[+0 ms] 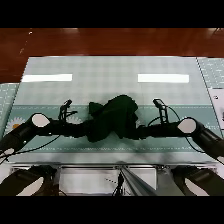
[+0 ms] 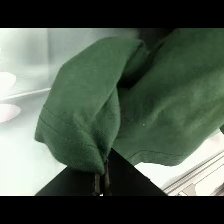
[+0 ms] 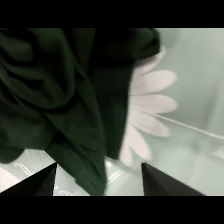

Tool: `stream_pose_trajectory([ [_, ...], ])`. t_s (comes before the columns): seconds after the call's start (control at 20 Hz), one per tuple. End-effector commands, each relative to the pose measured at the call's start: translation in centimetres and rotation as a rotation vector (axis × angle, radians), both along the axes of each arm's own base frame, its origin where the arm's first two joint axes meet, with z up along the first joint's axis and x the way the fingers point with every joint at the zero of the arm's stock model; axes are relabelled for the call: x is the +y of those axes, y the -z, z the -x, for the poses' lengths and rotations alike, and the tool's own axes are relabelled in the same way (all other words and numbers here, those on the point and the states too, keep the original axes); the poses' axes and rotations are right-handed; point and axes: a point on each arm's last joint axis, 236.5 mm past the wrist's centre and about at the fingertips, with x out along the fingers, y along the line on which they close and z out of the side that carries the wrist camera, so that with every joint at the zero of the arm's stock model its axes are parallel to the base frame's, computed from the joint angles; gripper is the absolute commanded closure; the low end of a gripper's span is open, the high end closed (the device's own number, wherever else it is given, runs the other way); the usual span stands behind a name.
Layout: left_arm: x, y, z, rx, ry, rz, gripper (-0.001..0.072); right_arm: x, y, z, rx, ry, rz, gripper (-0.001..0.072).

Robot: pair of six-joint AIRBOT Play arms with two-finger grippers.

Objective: Fold the shirts.

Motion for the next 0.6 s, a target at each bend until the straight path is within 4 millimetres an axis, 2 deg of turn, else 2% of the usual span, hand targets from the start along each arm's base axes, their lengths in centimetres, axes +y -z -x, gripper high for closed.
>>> stream_pose_trajectory([
  [0.0,0.0,-0.4,-0.1,-0.032,0.020,0.003,0.0681,2.7,2.1,0.9,0.051,-0.004,-0.024,0.0106],
  [0.05,0.0,-0.4,-0.1,-0.033,0.021,0.003,0.0681,3.4,2.6,1.4,0.063,-0.027,-0.028,0.0145],
  [0.1,0.0,-0.5,-0.1,-0.033,0.021,0.003,0.0681,3.8,2.9,1.7,0.068,-0.039,-0.028,0.0287],
  [0.15,0.0,-0.5,-0.2,-0.036,0.021,0.004,0.0681,3.9,2.9,1.7,0.063,-0.040,-0.026,0.0498],
  [0.2,-0.1,-0.9,-0.6,-0.049,0.022,0.007,0.0681,4.1,2.5,1.5,0.061,-0.041,-0.034,0.0675],
  [0.3,-0.6,-3.3,-2.4,-0.136,0.035,0.026,0.0681,4.1,0.3,0.3,0.002,-0.068,-0.054,0.0671],
  [0.4,-0.7,-8.6,-5.5,-0.291,0.027,0.063,0.0681,3.0,-3.4,-1.6,-0.112,-0.101,-0.042,0.0671],
  [0.5,0.8,-16.6,-9.2,-0.507,-0.042,0.094,0.0681,0.0,-8.2,-4.2,-0.263,-0.087,0.022,0.0672],
  [0.55,2.2,-21.4,-10.6,-0.632,-0.091,0.102,0.0681,-1.8,-11.1,-5.5,-0.352,-0.061,0.057,0.0671],
])
